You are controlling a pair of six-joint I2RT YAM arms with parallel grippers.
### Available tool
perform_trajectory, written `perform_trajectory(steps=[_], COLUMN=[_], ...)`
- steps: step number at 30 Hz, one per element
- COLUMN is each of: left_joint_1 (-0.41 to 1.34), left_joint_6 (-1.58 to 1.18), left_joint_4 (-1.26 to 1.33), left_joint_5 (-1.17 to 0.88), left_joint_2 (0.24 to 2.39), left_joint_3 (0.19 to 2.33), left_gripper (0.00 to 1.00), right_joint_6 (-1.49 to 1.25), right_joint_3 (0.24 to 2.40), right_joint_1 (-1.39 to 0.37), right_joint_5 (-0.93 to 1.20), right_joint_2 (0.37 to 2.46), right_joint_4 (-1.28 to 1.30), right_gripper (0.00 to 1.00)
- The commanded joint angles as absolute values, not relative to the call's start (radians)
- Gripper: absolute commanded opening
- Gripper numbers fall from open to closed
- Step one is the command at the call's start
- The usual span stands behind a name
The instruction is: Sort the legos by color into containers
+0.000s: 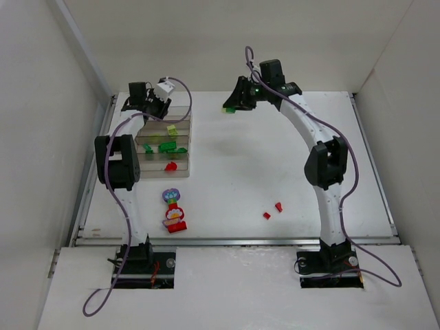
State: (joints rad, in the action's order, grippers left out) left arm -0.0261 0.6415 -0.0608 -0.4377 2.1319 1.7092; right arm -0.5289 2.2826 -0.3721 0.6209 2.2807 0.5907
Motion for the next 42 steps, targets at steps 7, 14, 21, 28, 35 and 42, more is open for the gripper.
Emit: perform_trajectory(steps=[7, 14, 21, 28, 35, 42], left_joint_1=[-0.031, -0.031, -0.031, 0.073, 0.256, 0.330], left_joint_6=[0.664, 0.652, 0.754, 1.112, 1.284, 1.270], left_joint_4=[-0.075, -0.097, -0.118, -0.406, -0.601, -0.574], left_joint_5=[-0.503, -0.494, -0.619, -0.897, -1.003, -0.983], left_joint_2=[2.122, 2.089, 1.936, 1.798, 1.764, 1.746], left_joint_3=[1.720, 1.718, 1.700, 1.706, 1.710, 1.710], left_gripper=[0.00, 0.95, 0.98, 0.84, 0.91, 0.85], right_joint_6=[-0.563, -0.563, -0.563, -0.563, -0.488, -0.465], right_joint_3=[2.327, 2.324, 2.255, 2.169, 2.142, 2.026], right_joint_1=[-0.359, -0.359, -0.359, -0.359, -0.408, -0.439], right_joint_5=[0.617, 0.626, 0.637, 0.690, 0.723, 0.723], right_joint_2=[2.266, 2.257, 2.198, 2.119, 2.062, 1.991], right_joint_4=[0.525, 0.525, 0.494, 0.451, 0.488, 0.476], right_gripper=[0.00, 0.00, 0.00, 0.00, 0.00, 0.00])
